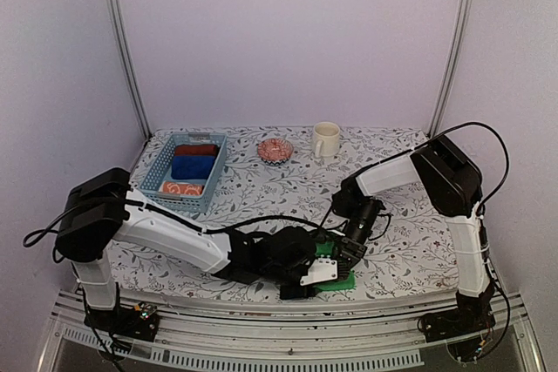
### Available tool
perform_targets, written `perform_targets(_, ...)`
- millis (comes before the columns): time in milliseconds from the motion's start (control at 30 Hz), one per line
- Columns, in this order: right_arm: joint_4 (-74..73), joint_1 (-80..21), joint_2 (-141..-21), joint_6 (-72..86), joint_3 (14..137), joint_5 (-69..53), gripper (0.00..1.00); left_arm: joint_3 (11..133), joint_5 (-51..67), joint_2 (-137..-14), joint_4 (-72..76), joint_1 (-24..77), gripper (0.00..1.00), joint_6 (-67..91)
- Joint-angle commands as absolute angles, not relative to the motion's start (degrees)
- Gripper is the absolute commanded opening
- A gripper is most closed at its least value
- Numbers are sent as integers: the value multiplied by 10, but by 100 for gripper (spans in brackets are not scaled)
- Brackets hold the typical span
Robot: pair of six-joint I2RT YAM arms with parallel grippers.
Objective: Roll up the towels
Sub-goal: Roll the towel at the center of the board.
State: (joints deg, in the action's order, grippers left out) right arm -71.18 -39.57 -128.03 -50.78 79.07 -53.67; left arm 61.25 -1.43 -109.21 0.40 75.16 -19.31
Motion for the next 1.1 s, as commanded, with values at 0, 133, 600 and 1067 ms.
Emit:
perform_targets(0,-672,-401,-1309,-508,770,-471,8,639,-59,-1121,-23,756,45,-214)
perform_targets(133,-689,-394,-1263,-518,763,-479,22,643,-69,-1148,-36,755,30,-223)
perform_targets(600,-463,-319,-837,-417,578,-366,45,738,201,-1197,-184,671,10,-78)
perform_targets(1067,-279,-476,-768,-425,443,-173,49,804,425,-1281,-212,572,12,34)
